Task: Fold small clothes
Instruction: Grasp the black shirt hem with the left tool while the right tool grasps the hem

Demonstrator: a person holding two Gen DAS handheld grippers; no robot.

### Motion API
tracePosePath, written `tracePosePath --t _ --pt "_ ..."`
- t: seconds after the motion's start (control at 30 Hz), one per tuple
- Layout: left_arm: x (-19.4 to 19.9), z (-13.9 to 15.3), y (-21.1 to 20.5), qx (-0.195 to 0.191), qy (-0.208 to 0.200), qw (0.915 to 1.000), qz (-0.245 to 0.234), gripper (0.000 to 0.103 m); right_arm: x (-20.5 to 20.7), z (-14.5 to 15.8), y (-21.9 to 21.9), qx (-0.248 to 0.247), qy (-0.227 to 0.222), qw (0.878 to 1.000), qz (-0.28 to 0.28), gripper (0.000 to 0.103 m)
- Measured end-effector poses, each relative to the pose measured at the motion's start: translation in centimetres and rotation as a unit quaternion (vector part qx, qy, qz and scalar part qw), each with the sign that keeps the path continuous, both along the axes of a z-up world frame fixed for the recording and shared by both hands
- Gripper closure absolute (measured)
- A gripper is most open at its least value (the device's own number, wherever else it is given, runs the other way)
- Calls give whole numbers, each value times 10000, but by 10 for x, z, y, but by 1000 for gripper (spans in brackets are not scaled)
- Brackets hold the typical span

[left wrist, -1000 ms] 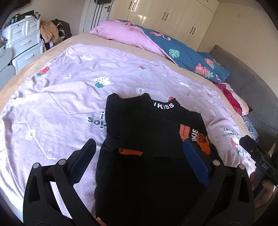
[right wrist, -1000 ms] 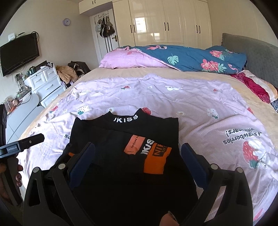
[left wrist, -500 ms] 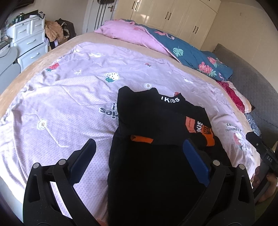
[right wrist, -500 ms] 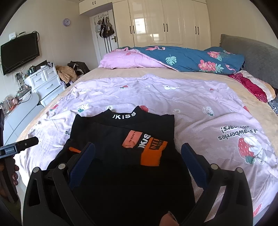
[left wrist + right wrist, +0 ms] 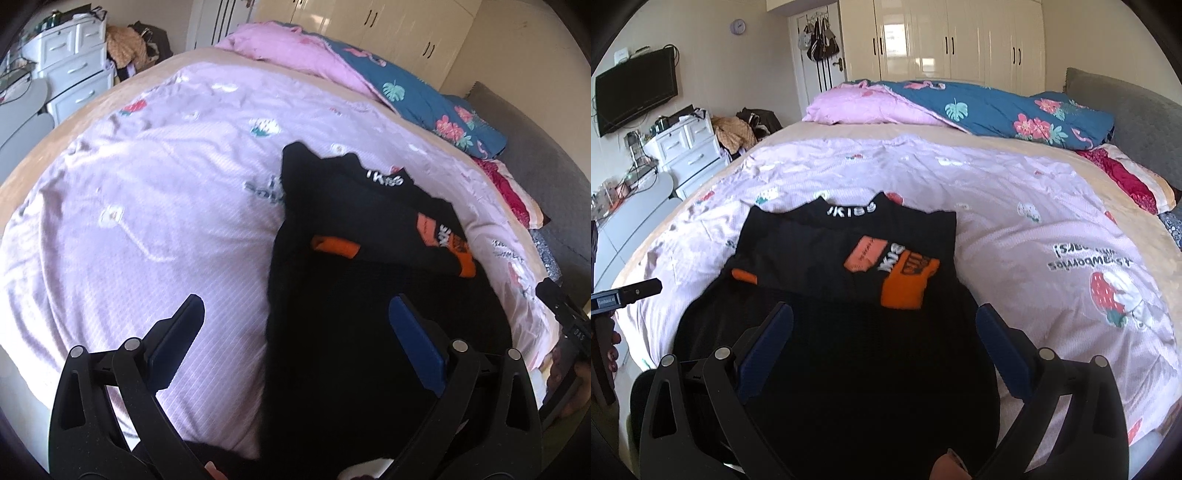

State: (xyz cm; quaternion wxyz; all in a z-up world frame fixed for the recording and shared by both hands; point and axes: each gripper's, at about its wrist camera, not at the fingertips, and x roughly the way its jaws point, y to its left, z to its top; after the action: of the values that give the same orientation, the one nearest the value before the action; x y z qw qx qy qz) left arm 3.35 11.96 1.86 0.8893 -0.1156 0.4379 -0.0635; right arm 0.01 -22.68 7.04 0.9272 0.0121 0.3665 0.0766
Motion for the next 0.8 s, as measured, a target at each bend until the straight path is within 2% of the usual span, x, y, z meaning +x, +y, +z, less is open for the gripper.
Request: tracePosePath --t 0.5,0.8 --pt "-36 -39 7 -14 431 9987 -273 9 -9 -20 -5 -68 218 9997 -57 4" --pt "-50 -45 11 -35 536 9978 -399 9 -12 -29 -6 -53 309 9995 -41 4"
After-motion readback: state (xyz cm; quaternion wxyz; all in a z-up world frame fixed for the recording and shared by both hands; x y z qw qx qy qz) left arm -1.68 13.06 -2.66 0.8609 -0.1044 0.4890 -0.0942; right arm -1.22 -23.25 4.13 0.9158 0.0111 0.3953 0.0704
